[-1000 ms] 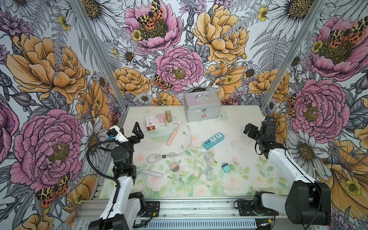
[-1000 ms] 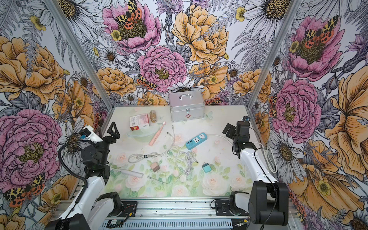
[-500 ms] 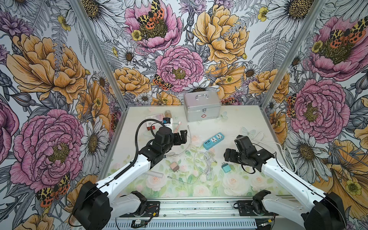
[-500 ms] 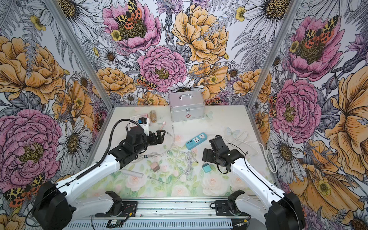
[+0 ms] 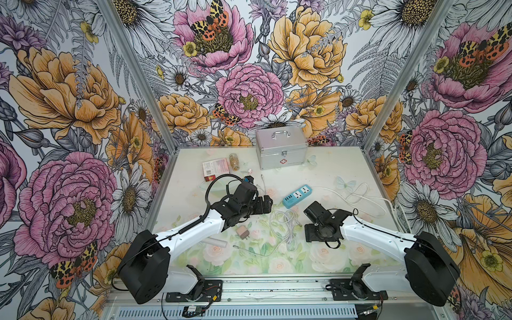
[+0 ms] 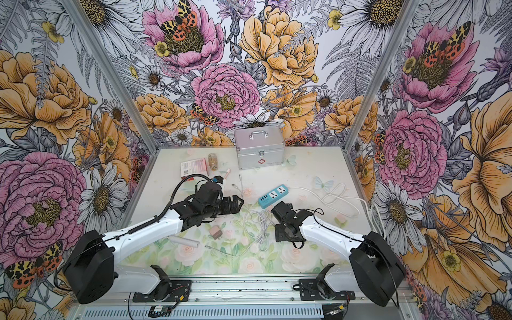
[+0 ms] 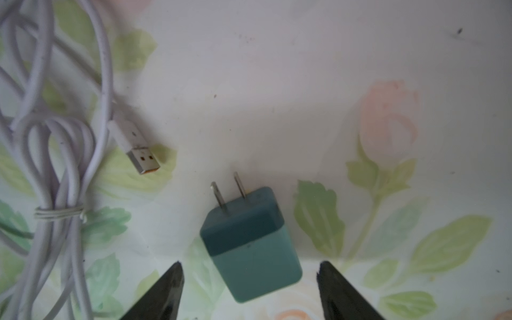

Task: Charge the electric toothbrush
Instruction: Pick up the plug from the center of the board.

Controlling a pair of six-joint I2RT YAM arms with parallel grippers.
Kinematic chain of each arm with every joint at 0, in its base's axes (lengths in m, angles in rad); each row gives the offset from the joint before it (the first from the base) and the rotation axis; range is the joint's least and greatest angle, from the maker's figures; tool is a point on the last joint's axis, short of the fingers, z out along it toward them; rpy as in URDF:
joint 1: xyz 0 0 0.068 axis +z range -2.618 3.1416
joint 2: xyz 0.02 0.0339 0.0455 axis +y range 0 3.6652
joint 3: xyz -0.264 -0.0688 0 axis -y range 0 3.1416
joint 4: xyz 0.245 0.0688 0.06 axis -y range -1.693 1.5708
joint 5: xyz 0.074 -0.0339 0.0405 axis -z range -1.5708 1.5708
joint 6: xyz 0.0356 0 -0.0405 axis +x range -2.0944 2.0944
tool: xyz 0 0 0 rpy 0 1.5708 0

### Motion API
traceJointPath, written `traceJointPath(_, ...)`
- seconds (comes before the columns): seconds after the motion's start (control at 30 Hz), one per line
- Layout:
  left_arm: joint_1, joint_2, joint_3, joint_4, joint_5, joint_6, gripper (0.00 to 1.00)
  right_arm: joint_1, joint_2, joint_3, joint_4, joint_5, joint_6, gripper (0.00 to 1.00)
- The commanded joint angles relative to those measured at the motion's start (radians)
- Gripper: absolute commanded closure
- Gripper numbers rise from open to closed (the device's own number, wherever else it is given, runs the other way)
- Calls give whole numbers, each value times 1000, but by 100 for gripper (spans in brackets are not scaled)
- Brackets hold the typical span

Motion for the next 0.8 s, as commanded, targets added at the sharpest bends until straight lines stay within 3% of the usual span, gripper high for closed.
traceJointPath(0.0,-8,1,33,-22,38,-41,9,-6,26,32,37,40,-20,27)
traceJointPath(0.33,-31,40,79,-56,62,-72,16,-32,58,18,74,27,-65,44)
traceJointPath(0.43,-33,36,85,-56,68,-92,17,-31,39,7,77,15,-67,55)
traceJointPath(0.6,-33,33,90,-56,99,-115,19,-21,-43,1,83,14,-99,70)
traceJointPath(0.77,-48,25,141,-53,219,-100,19,-4,-225,10,108,46,-182,71)
